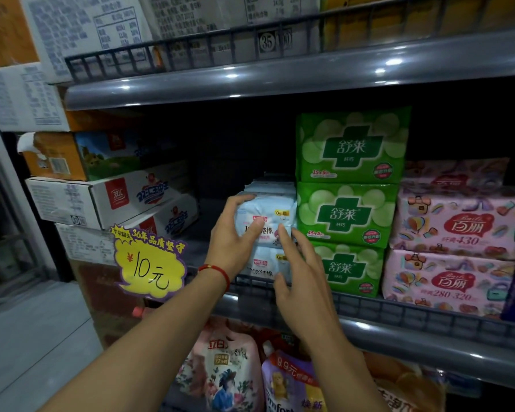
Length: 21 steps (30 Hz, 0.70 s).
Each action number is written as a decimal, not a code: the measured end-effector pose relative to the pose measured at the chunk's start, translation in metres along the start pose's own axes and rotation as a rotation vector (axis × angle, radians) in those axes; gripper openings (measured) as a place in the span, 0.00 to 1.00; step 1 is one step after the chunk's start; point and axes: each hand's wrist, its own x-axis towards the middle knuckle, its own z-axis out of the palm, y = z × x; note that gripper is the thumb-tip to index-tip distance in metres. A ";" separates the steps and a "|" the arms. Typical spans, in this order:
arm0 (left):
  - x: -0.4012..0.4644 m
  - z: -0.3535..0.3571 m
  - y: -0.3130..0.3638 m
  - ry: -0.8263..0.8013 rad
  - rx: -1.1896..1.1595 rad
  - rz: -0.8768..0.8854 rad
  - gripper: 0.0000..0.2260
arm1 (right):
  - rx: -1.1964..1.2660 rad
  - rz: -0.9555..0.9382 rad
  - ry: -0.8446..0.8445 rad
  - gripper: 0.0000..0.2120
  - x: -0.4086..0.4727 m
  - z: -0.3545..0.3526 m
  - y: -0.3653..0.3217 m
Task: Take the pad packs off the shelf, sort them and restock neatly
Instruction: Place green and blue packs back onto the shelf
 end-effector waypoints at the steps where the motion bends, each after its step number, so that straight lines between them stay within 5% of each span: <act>1: 0.002 0.002 -0.001 0.012 0.021 -0.011 0.16 | -0.002 0.012 -0.007 0.40 0.001 0.000 0.000; 10: 0.004 -0.006 0.008 -0.101 -0.207 -0.176 0.20 | 0.034 0.084 0.119 0.36 -0.003 0.003 -0.009; 21: 0.000 -0.018 0.021 -0.077 -0.401 -0.314 0.45 | 0.031 0.021 0.147 0.33 -0.010 0.002 -0.016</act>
